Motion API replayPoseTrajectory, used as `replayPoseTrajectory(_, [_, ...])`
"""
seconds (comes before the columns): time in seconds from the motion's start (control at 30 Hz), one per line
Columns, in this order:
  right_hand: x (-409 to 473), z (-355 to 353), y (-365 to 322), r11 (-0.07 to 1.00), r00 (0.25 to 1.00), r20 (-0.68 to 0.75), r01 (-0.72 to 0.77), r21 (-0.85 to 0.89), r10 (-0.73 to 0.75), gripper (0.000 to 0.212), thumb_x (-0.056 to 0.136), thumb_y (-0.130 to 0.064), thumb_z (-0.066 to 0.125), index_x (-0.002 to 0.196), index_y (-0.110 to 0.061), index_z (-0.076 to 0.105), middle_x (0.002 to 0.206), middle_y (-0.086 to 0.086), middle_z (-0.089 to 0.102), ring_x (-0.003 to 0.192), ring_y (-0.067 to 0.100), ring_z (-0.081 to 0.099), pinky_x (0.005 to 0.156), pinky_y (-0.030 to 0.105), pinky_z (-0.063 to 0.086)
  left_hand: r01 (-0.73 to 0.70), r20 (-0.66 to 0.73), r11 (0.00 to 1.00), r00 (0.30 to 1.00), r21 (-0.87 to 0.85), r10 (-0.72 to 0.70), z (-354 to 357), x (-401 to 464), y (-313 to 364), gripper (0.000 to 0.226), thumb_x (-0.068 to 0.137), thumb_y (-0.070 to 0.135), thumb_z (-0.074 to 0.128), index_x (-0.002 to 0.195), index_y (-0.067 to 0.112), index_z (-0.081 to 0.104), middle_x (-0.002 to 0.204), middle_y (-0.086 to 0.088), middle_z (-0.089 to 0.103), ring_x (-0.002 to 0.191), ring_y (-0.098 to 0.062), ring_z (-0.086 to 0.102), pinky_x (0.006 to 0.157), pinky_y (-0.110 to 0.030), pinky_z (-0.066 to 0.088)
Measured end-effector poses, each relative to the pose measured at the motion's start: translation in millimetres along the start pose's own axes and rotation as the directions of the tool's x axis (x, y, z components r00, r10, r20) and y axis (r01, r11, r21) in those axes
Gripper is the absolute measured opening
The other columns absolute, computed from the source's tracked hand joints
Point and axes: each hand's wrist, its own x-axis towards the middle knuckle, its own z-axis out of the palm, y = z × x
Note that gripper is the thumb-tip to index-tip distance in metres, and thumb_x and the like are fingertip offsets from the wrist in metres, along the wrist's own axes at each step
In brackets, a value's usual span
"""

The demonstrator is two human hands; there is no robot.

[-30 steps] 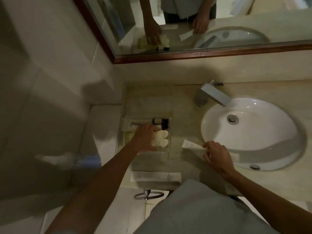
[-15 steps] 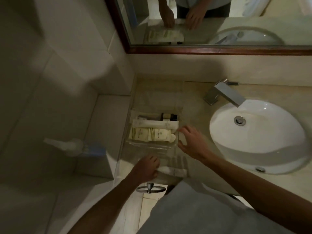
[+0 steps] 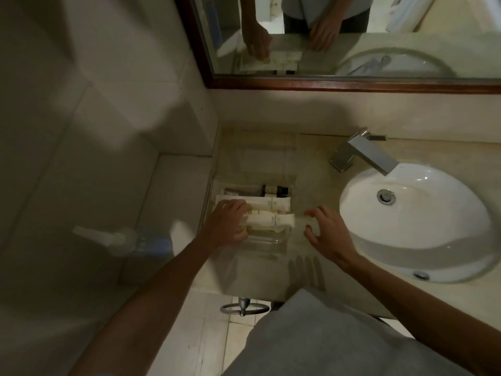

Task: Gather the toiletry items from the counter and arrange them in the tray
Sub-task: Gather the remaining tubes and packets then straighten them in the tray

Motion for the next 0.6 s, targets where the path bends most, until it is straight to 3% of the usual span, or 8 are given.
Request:
replayPoseTrajectory(0.1, [19.7, 5.6, -18.6, 0.999, 0.999, 0.027, 0.036, -0.007, -0.036, 0.035, 0.087, -0.032, 0.064, 0.120, -0.020, 0.056, 0.117, -0.001, 0.055, 0.101, 0.012, 0.052, 0.085, 0.032, 0.052, 0.015, -0.016, 0.999, 1.000, -0.030, -0.015, 6.0, -3.6, -9.9, 0.063, 0.074, 0.046, 0.062, 0.129, 0.017, 0.053, 0.134, -0.008, 0.053, 0.119, -0.026, 0.050, 0.101, -0.044, 0.040])
replayPoseTrajectory(0.2, [43.9, 22.6, -40.0, 0.997, 0.998, 0.041, 0.047, -0.055, -0.045, 0.052, 0.091, -0.035, 0.059, 0.138, -0.021, 0.043, 0.139, 0.005, 0.047, 0.120, 0.021, 0.048, 0.099, 0.041, 0.047, 0.073, -0.048, 0.997, 0.996, -0.036, -0.074, 11.9, -3.0, -16.0, 0.060, 0.086, 0.046, 0.052, 0.140, 0.022, 0.044, 0.150, -0.006, 0.039, 0.137, -0.024, 0.034, 0.113, -0.045, 0.025])
replayPoseTrajectory(0.3, [57.6, 50.1, -48.7, 0.988, 0.990, 0.136, -0.019, -0.150, 0.040, 0.073, 0.098, -0.052, 0.035, 0.154, -0.016, 0.005, 0.162, 0.010, 0.005, 0.148, 0.026, 0.007, 0.119, 0.047, 0.015, 0.136, 0.020, 0.988, 0.991, -0.079, -0.134, 15.3, 2.5, -18.9, 0.067, 0.090, 0.053, 0.040, 0.150, 0.025, 0.026, 0.159, -0.003, 0.022, 0.146, -0.020, 0.015, 0.117, -0.050, 0.017])
replayPoseTrajectory(0.4, [49.0, 74.8, -51.3, 0.964, 0.963, 0.232, -0.074, -0.254, 0.135, 0.085, 0.094, -0.069, 0.011, 0.151, -0.012, -0.016, 0.159, 0.010, -0.023, 0.146, 0.023, -0.020, 0.120, 0.046, -0.004, 0.157, 0.066, 0.984, 0.986, -0.087, -0.151, 28.9, -5.4, -21.3, 0.069, 0.096, 0.057, 0.030, 0.153, 0.025, 0.008, 0.162, -0.002, 0.006, 0.148, -0.018, 0.000, 0.119, -0.049, 0.011])
replayPoseTrajectory(0.5, [43.6, 94.2, -62.4, 0.953, 0.959, 0.220, -0.113, -0.280, 0.178, 0.090, 0.091, -0.073, 0.009, 0.150, -0.010, -0.017, 0.157, 0.013, -0.026, 0.145, 0.025, -0.024, 0.119, 0.045, -0.011, 0.210, 0.026, 0.971, 0.978, -0.114, -0.209, 38.4, -15.4, -22.5, 0.070, 0.098, 0.057, 0.030, 0.154, 0.026, 0.002, 0.163, 0.001, -0.002, 0.148, -0.014, -0.009, 0.120, -0.044, 0.005])
replayPoseTrajectory(0.6, [48.6, 105.6, -75.4, 0.962, 0.974, 0.184, -0.077, -0.262, 0.128, 0.087, 0.094, -0.069, 0.018, 0.152, -0.010, -0.009, 0.160, 0.015, -0.017, 0.147, 0.028, -0.015, 0.118, 0.044, -0.005, 0.232, -0.017, 0.967, 0.972, -0.106, -0.235, 39.2, -15.2, -19.7, 0.070, 0.097, 0.051, 0.035, 0.154, 0.024, 0.005, 0.163, -0.001, 0.000, 0.148, -0.016, -0.008, 0.120, -0.042, 0.004])
